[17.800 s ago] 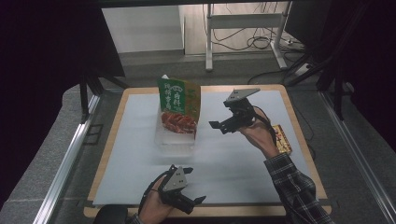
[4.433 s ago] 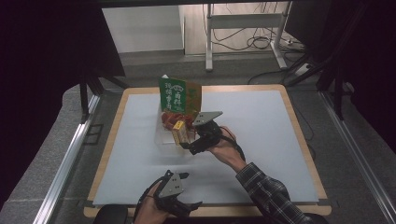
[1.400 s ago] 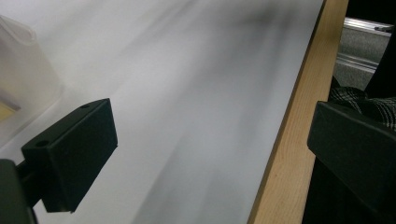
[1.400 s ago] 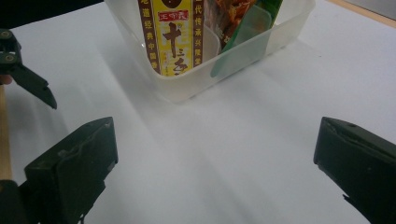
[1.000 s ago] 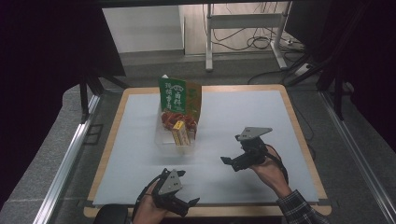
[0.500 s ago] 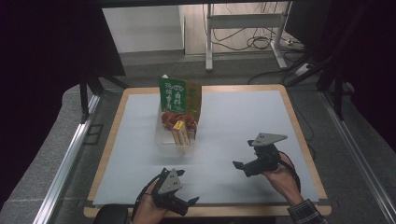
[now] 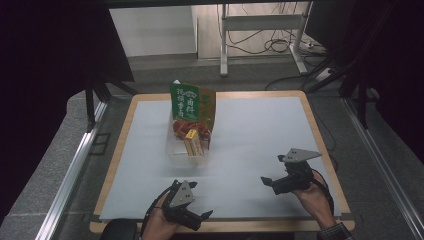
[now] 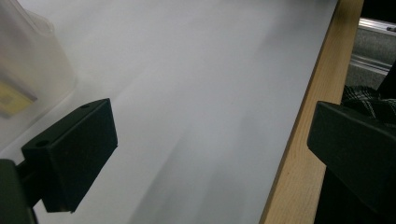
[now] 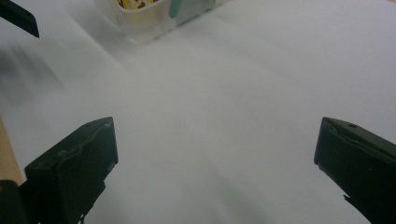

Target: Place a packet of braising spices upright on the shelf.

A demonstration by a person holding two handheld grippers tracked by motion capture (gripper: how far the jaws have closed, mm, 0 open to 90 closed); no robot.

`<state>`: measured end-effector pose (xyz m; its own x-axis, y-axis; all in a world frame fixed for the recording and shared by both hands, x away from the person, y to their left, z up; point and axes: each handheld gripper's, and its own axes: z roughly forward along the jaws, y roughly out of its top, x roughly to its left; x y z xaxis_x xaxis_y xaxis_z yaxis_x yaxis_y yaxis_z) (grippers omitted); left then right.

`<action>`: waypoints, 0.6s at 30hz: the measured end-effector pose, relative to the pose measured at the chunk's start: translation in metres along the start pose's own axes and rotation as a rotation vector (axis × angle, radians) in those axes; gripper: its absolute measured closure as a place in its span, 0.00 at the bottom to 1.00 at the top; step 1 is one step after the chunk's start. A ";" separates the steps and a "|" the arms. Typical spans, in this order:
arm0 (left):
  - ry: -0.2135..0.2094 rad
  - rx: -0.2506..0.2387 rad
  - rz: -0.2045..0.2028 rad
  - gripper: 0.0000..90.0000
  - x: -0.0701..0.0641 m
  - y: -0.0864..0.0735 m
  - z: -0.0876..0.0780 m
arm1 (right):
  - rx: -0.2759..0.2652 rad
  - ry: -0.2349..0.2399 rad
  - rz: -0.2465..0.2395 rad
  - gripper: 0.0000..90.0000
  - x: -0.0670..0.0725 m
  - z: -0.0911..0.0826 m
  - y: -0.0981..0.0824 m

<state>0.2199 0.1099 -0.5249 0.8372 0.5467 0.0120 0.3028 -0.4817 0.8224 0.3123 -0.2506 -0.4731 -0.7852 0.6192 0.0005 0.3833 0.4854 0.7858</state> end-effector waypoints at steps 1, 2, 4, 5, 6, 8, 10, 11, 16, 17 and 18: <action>0.000 0.001 0.000 0.01 0.000 0.000 0.000 | 0.002 -0.003 0.000 0.00 0.000 -0.001 -0.002; 0.000 0.001 0.000 0.01 0.000 0.000 0.000 | 0.006 -0.008 0.002 0.00 0.000 -0.002 -0.003; 0.002 0.004 0.001 0.01 0.000 0.000 0.000 | 0.009 -0.018 -0.004 0.00 0.000 -0.005 -0.007; 0.002 0.005 0.001 0.01 0.000 0.000 0.000 | 0.010 -0.020 -0.003 0.00 0.000 -0.006 -0.008; 0.003 0.006 0.001 0.01 0.000 0.000 0.000 | 0.011 -0.023 -0.003 0.00 0.000 -0.007 -0.009; 0.005 0.010 0.000 0.01 0.001 -0.001 0.001 | 0.014 -0.032 -0.005 0.00 0.001 -0.009 -0.012; 0.008 0.015 0.001 0.01 0.001 -0.001 0.001 | 0.020 -0.040 -0.007 0.00 0.001 -0.012 -0.015; 0.010 0.017 0.000 0.01 0.001 -0.001 0.001 | 0.022 -0.043 -0.009 0.00 0.001 -0.012 -0.016; 0.015 0.023 -0.002 0.01 0.002 -0.001 0.001 | 0.044 -0.055 -0.012 0.00 0.003 -0.016 -0.026; 0.016 0.024 -0.002 0.01 0.002 -0.001 0.001 | 0.047 -0.055 -0.013 0.00 0.003 -0.017 -0.027; 0.017 0.025 -0.002 0.01 0.002 -0.001 0.001 | 0.053 -0.056 -0.011 0.00 0.003 -0.018 -0.030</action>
<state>0.2216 0.1107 -0.5268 0.8287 0.5593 0.0199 0.3163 -0.4973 0.8079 0.2901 -0.2741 -0.4853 -0.7618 0.6464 -0.0435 0.4012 0.5234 0.7517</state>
